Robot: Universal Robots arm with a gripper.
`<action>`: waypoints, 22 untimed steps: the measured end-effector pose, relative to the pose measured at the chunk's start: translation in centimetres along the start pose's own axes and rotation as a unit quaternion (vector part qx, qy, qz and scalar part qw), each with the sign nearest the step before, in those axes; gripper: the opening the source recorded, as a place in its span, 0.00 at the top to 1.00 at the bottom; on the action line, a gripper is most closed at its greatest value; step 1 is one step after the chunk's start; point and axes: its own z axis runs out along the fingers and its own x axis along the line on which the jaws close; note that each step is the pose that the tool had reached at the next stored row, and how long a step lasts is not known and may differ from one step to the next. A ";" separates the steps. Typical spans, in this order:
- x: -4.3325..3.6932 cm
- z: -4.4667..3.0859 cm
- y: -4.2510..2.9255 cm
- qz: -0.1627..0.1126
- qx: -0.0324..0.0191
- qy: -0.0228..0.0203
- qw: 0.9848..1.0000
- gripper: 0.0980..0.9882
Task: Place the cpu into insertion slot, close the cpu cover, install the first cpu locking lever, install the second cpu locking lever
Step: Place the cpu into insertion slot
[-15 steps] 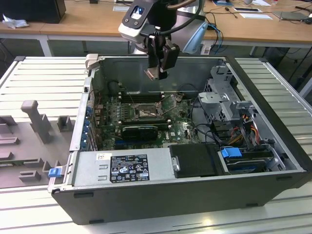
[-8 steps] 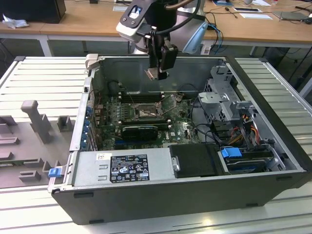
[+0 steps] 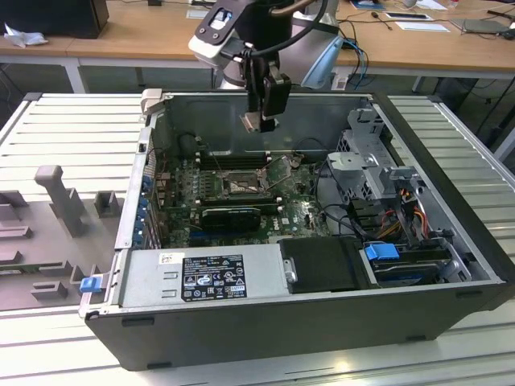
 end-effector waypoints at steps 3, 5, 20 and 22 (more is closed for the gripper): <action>0.00 0.01 0.00 0.017 0.000 -0.001 1.000 0.52; 0.00 0.01 0.00 0.026 -0.001 -0.002 1.000 0.52; 0.00 0.05 0.00 0.106 -0.002 -0.009 0.994 0.52; 0.00 0.15 -0.01 0.111 -0.002 -0.010 0.994 0.52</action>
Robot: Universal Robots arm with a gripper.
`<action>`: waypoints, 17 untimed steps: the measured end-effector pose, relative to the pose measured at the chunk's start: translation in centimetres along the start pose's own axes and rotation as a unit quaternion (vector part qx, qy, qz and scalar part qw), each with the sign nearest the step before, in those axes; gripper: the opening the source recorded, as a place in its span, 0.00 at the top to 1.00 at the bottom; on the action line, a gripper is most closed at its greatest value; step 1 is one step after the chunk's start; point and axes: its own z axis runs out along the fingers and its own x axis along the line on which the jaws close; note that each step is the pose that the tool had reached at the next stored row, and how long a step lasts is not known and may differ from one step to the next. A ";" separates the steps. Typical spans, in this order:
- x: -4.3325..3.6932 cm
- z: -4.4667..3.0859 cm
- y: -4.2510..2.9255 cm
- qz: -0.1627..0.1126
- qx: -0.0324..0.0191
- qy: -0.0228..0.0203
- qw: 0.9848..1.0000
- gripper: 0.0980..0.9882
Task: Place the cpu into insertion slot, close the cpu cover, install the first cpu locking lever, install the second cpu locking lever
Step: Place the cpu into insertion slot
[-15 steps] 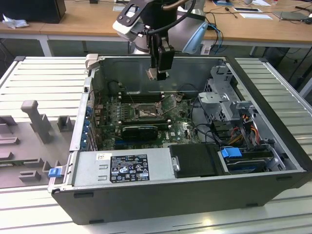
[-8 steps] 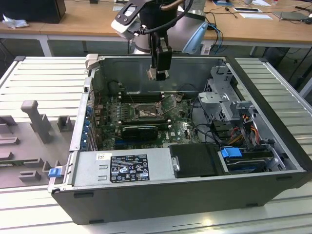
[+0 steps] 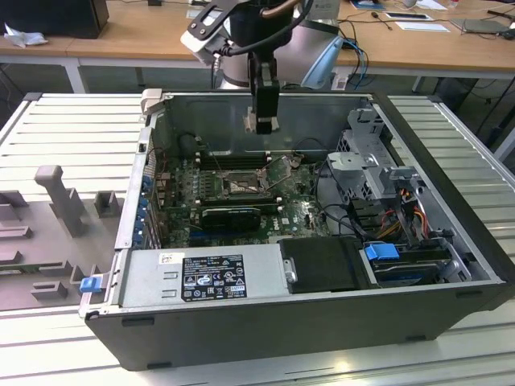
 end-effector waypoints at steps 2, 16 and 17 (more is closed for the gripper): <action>-0.01 0.17 -0.02 0.003 0.000 0.000 1.000 0.52; -0.03 1.52 -0.14 0.004 0.000 0.000 1.000 0.52; -0.04 1.58 -0.14 0.004 0.000 0.000 1.000 0.52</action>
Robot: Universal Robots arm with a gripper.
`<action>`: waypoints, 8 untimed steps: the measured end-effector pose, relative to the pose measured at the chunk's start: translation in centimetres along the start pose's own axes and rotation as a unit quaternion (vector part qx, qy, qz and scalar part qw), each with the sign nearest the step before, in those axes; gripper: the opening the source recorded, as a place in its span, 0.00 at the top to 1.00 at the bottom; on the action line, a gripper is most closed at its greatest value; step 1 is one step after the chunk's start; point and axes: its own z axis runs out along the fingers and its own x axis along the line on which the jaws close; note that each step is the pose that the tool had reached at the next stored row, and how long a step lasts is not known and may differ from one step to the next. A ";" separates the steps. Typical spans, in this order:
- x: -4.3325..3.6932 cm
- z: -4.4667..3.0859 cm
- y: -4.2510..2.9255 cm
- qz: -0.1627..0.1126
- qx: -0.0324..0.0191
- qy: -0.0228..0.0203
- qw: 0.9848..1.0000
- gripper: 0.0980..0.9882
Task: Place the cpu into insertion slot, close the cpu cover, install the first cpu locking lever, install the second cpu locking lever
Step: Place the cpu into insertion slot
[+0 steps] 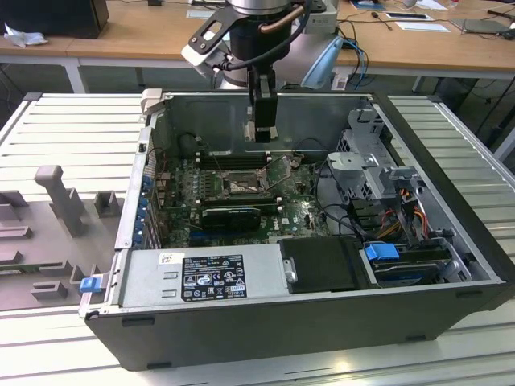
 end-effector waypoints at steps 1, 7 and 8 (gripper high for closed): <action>0.00 0.05 0.00 0.000 0.000 0.000 1.000 0.52; -0.01 0.37 -0.03 0.000 0.000 0.000 1.000 0.52; -0.01 0.44 -0.04 0.000 0.000 0.000 1.000 0.52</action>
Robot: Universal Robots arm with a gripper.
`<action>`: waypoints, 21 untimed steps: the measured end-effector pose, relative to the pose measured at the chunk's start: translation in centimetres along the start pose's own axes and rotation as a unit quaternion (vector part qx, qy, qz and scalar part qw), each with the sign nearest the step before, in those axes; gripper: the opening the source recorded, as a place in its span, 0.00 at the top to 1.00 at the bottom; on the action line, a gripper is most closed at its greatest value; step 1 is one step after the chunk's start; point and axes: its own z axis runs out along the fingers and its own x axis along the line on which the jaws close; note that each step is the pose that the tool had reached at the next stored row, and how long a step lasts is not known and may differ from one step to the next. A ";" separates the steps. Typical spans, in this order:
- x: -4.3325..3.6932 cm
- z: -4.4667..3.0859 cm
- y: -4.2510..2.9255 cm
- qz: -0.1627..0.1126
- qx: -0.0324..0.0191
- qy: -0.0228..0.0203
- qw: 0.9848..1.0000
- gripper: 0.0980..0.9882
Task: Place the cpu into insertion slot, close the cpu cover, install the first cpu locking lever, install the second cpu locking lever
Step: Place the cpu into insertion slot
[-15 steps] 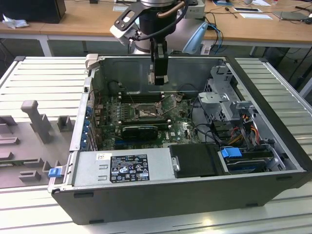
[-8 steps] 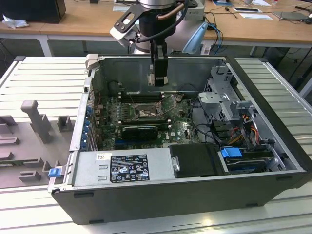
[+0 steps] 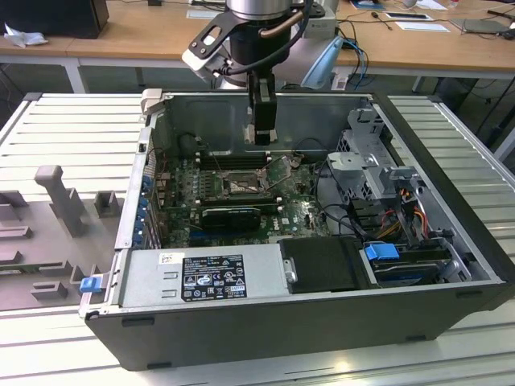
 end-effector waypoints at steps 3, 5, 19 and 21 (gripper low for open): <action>0.00 0.14 -0.01 0.000 0.000 0.000 1.000 0.52; 0.00 0.19 -0.02 0.000 0.000 0.000 1.000 0.52; -0.02 0.82 -0.07 0.000 0.000 0.000 1.000 0.52; -0.02 0.92 -0.08 0.000 0.000 0.000 1.000 0.52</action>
